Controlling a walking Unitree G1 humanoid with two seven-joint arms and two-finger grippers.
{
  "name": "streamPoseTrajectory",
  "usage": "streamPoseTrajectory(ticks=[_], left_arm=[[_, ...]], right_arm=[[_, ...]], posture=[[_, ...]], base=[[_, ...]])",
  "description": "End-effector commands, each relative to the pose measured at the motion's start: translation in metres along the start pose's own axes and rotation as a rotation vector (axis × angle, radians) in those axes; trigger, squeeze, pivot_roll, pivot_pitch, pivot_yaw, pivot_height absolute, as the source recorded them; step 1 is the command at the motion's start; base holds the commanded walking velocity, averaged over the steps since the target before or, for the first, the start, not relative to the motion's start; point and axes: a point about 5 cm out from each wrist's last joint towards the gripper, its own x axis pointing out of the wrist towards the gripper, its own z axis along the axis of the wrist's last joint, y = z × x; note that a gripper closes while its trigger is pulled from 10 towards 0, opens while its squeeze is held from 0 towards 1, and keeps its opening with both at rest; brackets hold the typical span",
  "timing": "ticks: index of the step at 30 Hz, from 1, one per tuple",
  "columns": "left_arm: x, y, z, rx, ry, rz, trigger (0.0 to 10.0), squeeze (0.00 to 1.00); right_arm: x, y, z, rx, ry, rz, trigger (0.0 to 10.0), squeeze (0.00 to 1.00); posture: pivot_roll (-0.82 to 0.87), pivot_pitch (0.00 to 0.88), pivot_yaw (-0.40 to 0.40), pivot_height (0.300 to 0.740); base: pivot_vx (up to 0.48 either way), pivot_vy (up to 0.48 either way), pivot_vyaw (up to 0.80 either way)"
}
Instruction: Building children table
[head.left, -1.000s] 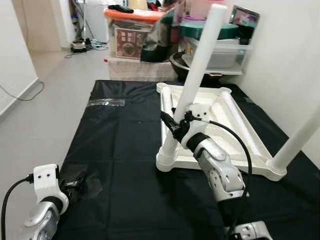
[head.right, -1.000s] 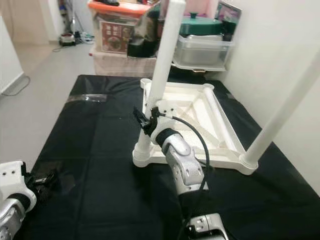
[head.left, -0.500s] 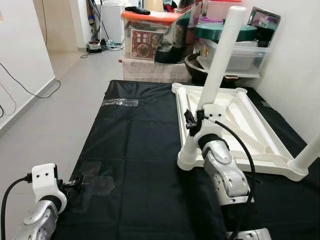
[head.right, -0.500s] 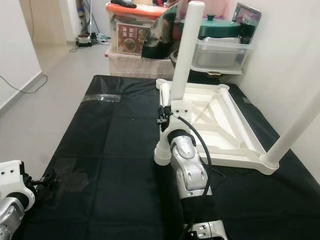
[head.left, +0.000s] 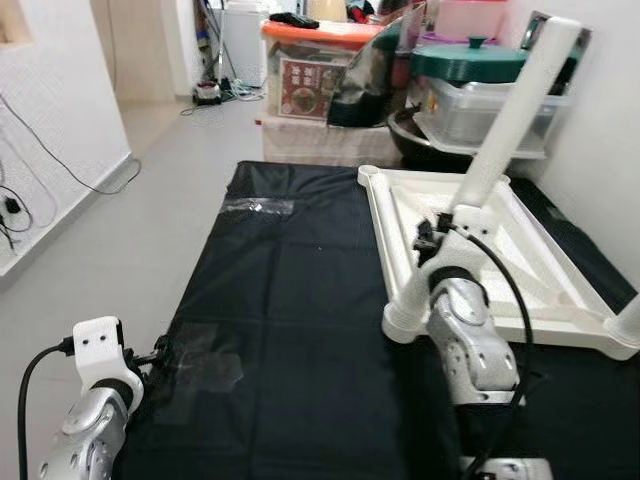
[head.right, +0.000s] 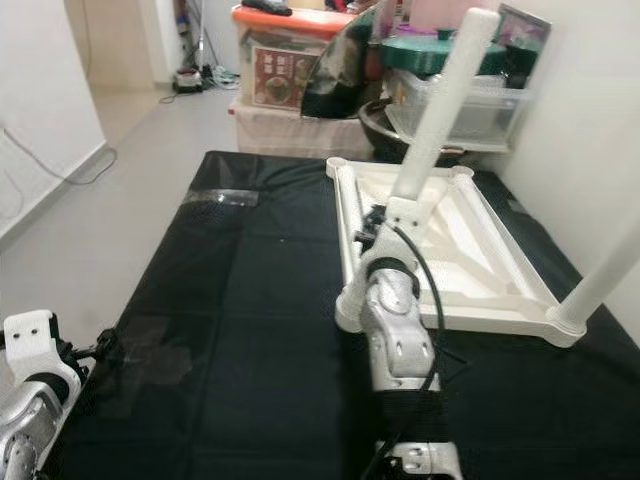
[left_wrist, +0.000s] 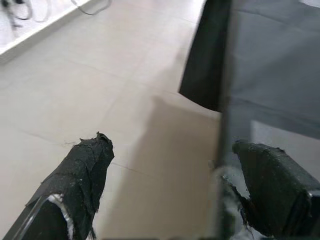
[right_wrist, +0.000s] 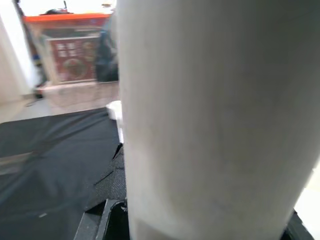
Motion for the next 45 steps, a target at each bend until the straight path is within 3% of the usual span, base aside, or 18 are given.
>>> streamPoseTrajectory(ticks=[1,3,5,6,7,8,9,11,12,14,16,18,21,24,28,31,39,45], left_arm=[[0.000,0.000,-0.005,0.001,0.016,0.009,10.0,0.00],[0.001,0.002,-0.006,0.008,0.022,0.014,10.0,0.00],[0.001,0.002,-0.007,0.014,0.024,0.016,10.0,0.00],[0.002,0.002,-0.007,0.012,0.023,0.016,10.0,0.00],[0.002,0.002,-0.007,0.012,0.023,0.016,10.0,0.00],[0.001,0.000,-0.007,0.005,0.020,0.013,10.0,0.00],[0.001,0.000,-0.007,0.001,0.019,0.011,10.0,0.00],[-0.001,0.000,-0.007,0.001,0.017,0.007,10.0,0.00],[-0.001,0.000,-0.007,0.001,0.017,0.007,10.0,0.00],[-0.002,0.001,-0.008,0.005,0.019,0.011,10.0,0.00],[-0.002,0.003,-0.008,0.006,0.019,0.014,10.0,0.00],[-0.002,0.003,-0.008,0.006,0.019,0.014,10.0,0.00],[-0.002,0.004,-0.007,0.005,0.017,0.016,10.0,0.00],[-0.002,0.004,-0.007,0.005,0.017,0.017,10.0,0.00],[-0.002,0.002,-0.006,-0.009,0.014,0.011,10.0,0.00],[-0.003,0.003,-0.005,-0.017,0.008,0.005,10.0,0.00],[-0.008,0.003,0.003,-0.022,-0.032,-0.026,10.0,0.00],[-0.010,-0.002,0.007,-0.004,-0.062,-0.056,10.0,0.00]], right_arm=[[0.002,-0.069,-0.043,-0.131,0.177,-0.300,0.0,0.00],[0.008,-0.079,-0.030,-0.142,0.130,-0.345,0.0,0.00],[0.008,-0.067,-0.028,-0.142,0.119,-0.297,0.0,0.00],[0.006,-0.050,-0.030,-0.106,0.128,-0.204,0.0,0.00],[0.006,-0.050,-0.030,-0.106,0.128,-0.204,0.0,0.00],[0.001,-0.023,-0.036,-0.051,0.149,-0.049,0.0,0.00],[-0.002,-0.013,-0.037,-0.035,0.157,0.010,0.0,0.00],[-0.017,0.029,-0.041,0.036,0.205,0.322,0.0,0.00],[-0.017,0.029,-0.041,0.036,0.205,0.322,0.0,0.00],[-0.036,0.059,-0.039,0.083,0.224,0.596,0.0,0.00],[-0.054,0.075,-0.032,0.099,0.201,0.818,0.0,0.00],[-0.054,0.075,-0.032,0.099,0.201,0.818,0.0,0.00],[-0.074,0.078,-0.029,0.072,0.197,1.070,0.0,0.00],[-0.077,0.078,-0.030,0.062,0.200,1.103,0.0,0.00],[-0.099,0.078,-0.026,0.016,0.171,1.374,0.0,0.00],[-0.108,0.076,-0.025,-0.008,0.173,1.506,0.0,0.00],[-0.108,0.073,-0.010,-0.011,0.147,1.612,0.0,0.00],[-0.105,0.075,-0.007,0.006,0.127,1.601,0.0,0.00]], posture=[[-0.03,0.000,-0.031,0.740],[-0.03,0.000,-0.033,0.740],[-0.03,0.000,-0.037,0.740],[-0.02,0.000,-0.039,0.740],[-0.02,0.000,-0.039,0.740],[-0.02,0.000,-0.043,0.740],[-0.02,0.000,-0.043,0.740],[-0.01,0.000,-0.044,0.740],[-0.01,0.000,-0.044,0.740],[-0.01,0.000,-0.044,0.740],[-0.01,0.000,-0.046,0.740],[-0.01,0.000,-0.046,0.740],[-0.01,0.000,-0.047,0.740],[-0.01,0.000,-0.047,0.740],[0.00,0.000,-0.053,0.740],[0.00,0.000,-0.059,0.740],[0.01,0.000,-0.066,0.740],[0.01,0.000,-0.072,0.740]], base=[[0.000,0.000,0.00],[0.000,0.000,0.00],[0.000,0.000,0.00],[0.000,0.000,0.00],[0.000,0.000,0.00],[0.000,0.000,0.00],[0.000,0.000,0.00],[0.000,0.000,0.00],[0.000,0.000,0.00],[0.000,0.000,0.00],[0.000,0.000,0.00],[0.000,0.000,0.00],[0.000,0.000,0.00],[0.000,0.000,0.00],[0.000,0.000,0.00],[0.000,0.000,0.00],[0.000,0.000,0.00],[0.000,0.182,0.00]])
